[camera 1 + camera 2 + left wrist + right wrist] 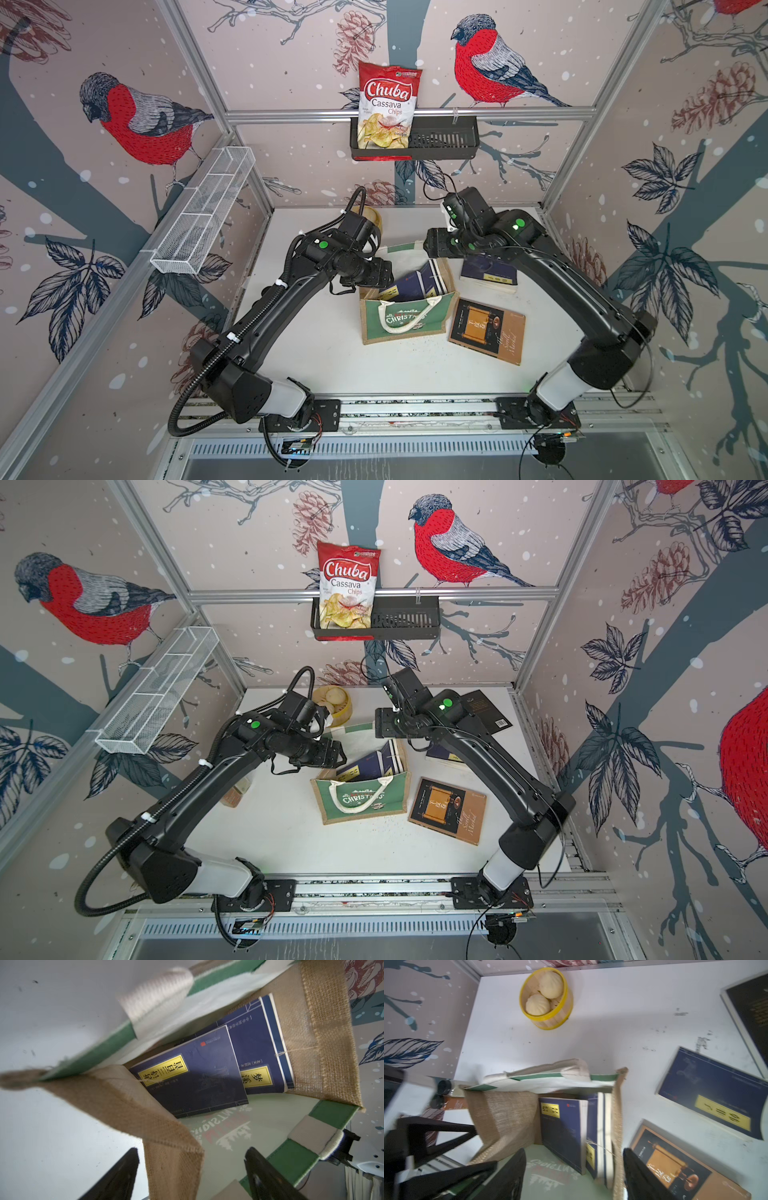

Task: Take out the books from the canvas bag
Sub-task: Adjust the canvas bag at the center of the board, then pick up the book from the canvas bag.

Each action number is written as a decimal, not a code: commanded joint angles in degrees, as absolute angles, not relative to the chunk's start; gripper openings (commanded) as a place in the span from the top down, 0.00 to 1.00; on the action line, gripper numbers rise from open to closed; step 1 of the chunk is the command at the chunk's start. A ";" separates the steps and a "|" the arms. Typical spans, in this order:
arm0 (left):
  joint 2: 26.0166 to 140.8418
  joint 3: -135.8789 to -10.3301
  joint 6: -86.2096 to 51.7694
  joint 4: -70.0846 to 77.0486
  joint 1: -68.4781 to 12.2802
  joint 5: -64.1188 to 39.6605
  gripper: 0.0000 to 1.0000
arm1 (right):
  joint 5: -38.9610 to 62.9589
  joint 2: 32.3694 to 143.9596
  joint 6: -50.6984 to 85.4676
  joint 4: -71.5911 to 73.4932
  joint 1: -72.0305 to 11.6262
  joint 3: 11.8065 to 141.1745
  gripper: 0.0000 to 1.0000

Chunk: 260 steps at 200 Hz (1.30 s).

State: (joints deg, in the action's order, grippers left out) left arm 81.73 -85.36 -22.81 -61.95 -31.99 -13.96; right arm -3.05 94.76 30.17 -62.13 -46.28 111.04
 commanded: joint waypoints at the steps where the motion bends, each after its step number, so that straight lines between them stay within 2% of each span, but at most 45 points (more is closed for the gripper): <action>1: 80.65 -82.80 -23.06 -61.40 -32.02 -18.04 0.26 | 4.29 98.70 27.50 -64.87 -47.53 114.12 0.31; 45: 77.46 -77.80 -22.74 -60.54 -32.42 -20.25 0.39 | 13.23 101.98 27.90 -63.62 -47.88 105.76 0.38; 101: 71.76 -69.66 -24.28 -58.01 -35.52 -19.61 0.42 | 12.43 97.44 29.51 -58.73 -47.04 90.13 0.45; 123: 70.12 -67.29 -23.44 -58.42 -36.55 -18.62 0.43 | 11.16 97.35 29.96 -57.61 -46.93 88.18 0.38; 152: 69.44 -65.10 -21.23 -58.29 -37.13 -16.38 0.43 | 9.42 98.64 30.55 -56.38 -46.85 88.44 0.36; 180: 69.34 -63.88 -20.31 -56.99 -37.26 -15.51 0.43 | 7.28 100.03 32.04 -55.25 -46.76 89.20 0.27; 260: 69.79 -62.15 -18.37 -53.31 -37.27 -16.06 0.43 | 11.74 104.64 33.22 -45.96 -46.82 88.57 0.24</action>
State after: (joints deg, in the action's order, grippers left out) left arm 69.69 -62.46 -20.25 -53.82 -37.30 -16.49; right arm 9.69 104.31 32.12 -50.19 -46.85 89.01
